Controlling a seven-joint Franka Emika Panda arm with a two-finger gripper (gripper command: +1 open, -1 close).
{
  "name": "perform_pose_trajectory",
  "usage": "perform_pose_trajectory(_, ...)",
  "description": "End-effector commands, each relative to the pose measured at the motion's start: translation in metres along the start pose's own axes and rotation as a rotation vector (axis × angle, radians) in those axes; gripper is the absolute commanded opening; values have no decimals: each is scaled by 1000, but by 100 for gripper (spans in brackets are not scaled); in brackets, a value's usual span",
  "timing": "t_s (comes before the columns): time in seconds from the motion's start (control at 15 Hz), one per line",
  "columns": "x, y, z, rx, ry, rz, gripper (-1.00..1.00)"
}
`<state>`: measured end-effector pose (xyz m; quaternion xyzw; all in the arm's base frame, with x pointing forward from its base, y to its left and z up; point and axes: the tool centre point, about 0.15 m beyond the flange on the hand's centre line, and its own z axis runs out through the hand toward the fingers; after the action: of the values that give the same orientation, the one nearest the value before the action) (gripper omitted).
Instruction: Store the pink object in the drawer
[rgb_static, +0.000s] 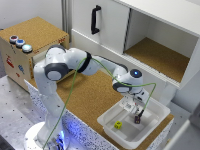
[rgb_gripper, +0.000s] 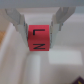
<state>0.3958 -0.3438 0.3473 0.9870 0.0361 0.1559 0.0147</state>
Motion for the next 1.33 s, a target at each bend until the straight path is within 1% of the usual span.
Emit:
perform_pose_trajectory(0.0, 28, -76, -74, -6, 87, -50, -100)
perform_pose_trajectory(0.07, 31, -89, -76, 1, 87, -62, -100)
perform_pose_trajectory(0.27, 36, -161, -79, 48, 67, -117, -100)
perform_pose_trajectory(0.53, 39, -259, -101, 115, 64, -223, -100)
perform_pose_trajectory(0.73, 42, -328, -113, 144, 46, -344, -100)
perform_pose_trajectory(0.93, 43, -389, -113, 155, 25, -480, -100)
perform_pose_trajectory(1.0, 41, -412, -118, 160, 26, -535, -100)
perform_pose_trajectory(1.07, 37, -433, -122, 179, 26, -587, -100)
perform_pose_trajectory(1.27, 21, -493, -123, 212, -5, -742, -100)
